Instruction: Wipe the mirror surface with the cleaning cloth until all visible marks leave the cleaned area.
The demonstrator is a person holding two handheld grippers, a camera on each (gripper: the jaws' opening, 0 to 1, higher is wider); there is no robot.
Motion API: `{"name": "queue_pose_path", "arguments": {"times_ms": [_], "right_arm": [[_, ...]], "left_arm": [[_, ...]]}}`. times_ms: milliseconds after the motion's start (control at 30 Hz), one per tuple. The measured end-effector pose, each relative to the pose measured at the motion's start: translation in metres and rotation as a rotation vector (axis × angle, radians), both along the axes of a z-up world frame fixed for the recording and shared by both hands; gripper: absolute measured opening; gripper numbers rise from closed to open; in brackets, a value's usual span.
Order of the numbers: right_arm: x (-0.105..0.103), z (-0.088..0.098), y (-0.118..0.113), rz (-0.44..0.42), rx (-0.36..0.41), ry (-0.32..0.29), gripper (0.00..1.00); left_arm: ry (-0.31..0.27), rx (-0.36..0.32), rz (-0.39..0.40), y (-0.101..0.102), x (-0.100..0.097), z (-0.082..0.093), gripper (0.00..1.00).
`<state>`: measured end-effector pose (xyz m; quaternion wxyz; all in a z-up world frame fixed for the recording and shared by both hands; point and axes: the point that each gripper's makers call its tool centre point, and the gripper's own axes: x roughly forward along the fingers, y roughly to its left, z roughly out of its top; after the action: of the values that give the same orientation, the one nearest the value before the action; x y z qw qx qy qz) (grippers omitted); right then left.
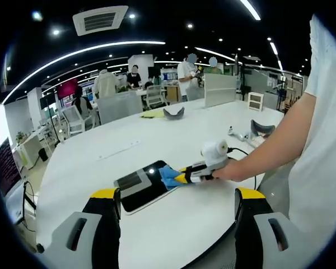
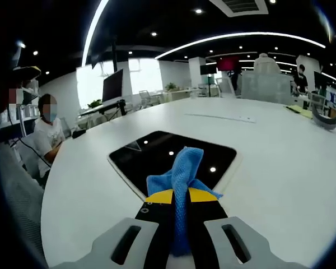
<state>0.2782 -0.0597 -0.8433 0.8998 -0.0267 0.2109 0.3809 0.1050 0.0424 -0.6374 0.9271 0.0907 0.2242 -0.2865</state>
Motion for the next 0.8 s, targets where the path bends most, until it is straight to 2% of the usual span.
{"name": "queue_pose_path", "arguments": {"times_ms": [200, 800], "right_arm": [[-0.001, 0.001, 0.001, -0.037, -0.025, -0.019, 0.03], [0.0, 0.002, -0.001, -0.163, -0.046, -0.013, 0.03]], "left_arm": [[-0.001, 0.001, -0.005, 0.002, 0.0, -0.001, 0.84], [-0.004, -0.018, -0.025, 0.01, 0.01, -0.006, 0.84]]}}
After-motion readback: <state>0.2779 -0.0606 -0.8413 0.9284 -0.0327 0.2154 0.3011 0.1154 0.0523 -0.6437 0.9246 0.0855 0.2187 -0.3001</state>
